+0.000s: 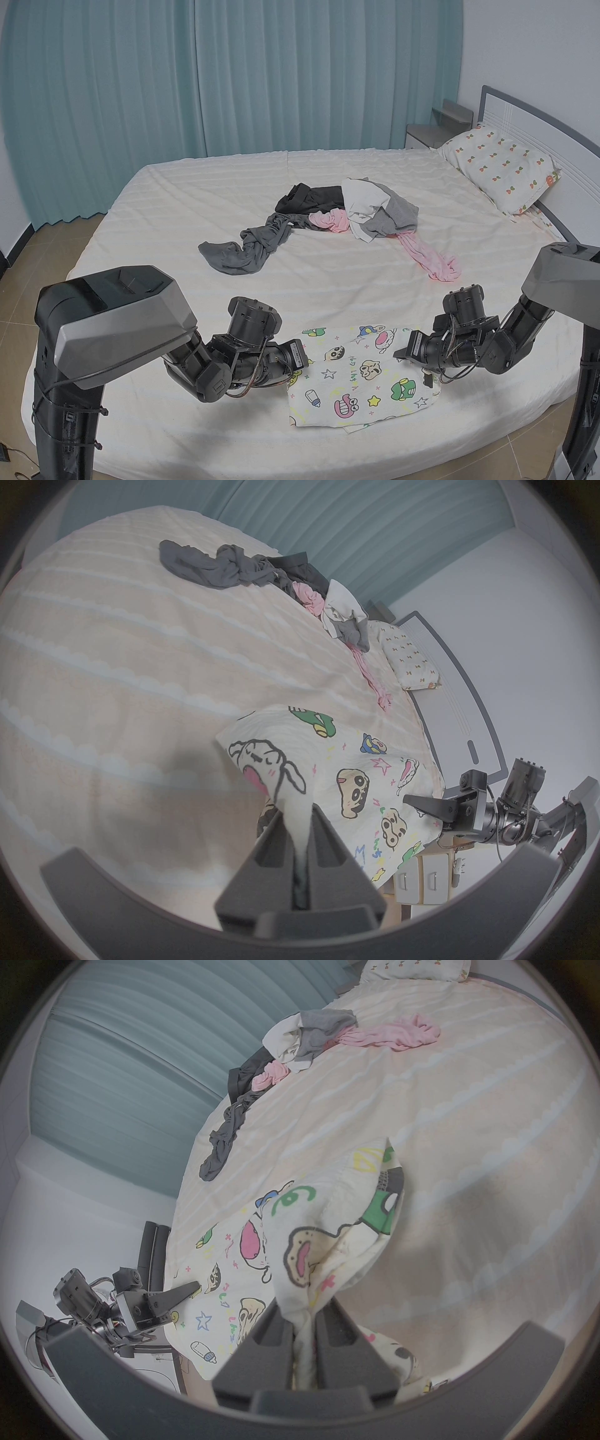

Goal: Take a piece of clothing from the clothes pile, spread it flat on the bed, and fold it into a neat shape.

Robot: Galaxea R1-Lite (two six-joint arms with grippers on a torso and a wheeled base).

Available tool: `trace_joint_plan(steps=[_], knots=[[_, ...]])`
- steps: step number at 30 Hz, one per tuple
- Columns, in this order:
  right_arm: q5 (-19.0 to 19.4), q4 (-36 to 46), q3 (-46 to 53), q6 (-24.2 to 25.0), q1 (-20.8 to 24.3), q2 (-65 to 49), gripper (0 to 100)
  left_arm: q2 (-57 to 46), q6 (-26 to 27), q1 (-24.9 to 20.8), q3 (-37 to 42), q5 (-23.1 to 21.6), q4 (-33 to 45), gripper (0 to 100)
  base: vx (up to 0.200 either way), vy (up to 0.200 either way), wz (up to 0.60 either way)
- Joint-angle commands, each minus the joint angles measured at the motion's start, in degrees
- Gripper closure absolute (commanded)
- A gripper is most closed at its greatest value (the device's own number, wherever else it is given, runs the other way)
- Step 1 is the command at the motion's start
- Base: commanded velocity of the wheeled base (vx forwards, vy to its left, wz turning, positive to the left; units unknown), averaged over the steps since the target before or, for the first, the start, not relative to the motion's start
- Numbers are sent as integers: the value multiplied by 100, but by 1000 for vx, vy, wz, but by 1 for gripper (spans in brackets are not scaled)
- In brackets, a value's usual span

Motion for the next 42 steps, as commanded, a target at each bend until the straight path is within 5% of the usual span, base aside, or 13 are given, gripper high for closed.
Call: trace_joint_plan(steps=[1, 6, 7, 8, 19, 28, 34, 42], knots=[[-16, -7, -9, -24, 15, 124, 100, 36, 11, -7, 8, 30, 0, 100, 0, 0, 0], [-25, -7, 18, -129, 24, 151, 100, 106, 20, -69, -10, 205, 0, 100, 0, 0, 0], [-25, -7, 18, -138, 33, 151, 100, 124, 20, -78, -19, 249, 0, 0, 0, 0, 0], [-25, -7, 26, -138, 33, 159, 0, 141, 29, -104, -19, 302, 0, 0, 0, 0, 0], [-289, 55, 70, -472, -11, 159, 0, 176, 55, -60, 17, 645, 44, 0, 0, 0, 0], [-1932, 371, -290, -1711, -108, 854, 0, 9, 530, 177, 588, 671, 0, 0, 0, 0, 0], [-2240, 354, -184, -1843, -442, 502, 0, -588, 521, 274, 913, 662, 0, 0, 0, 0, 0], [-2143, 310, 448, -1738, -688, -887, 0, -1828, 538, 502, 1458, 662, 0, 0, 0, 0, 0]])
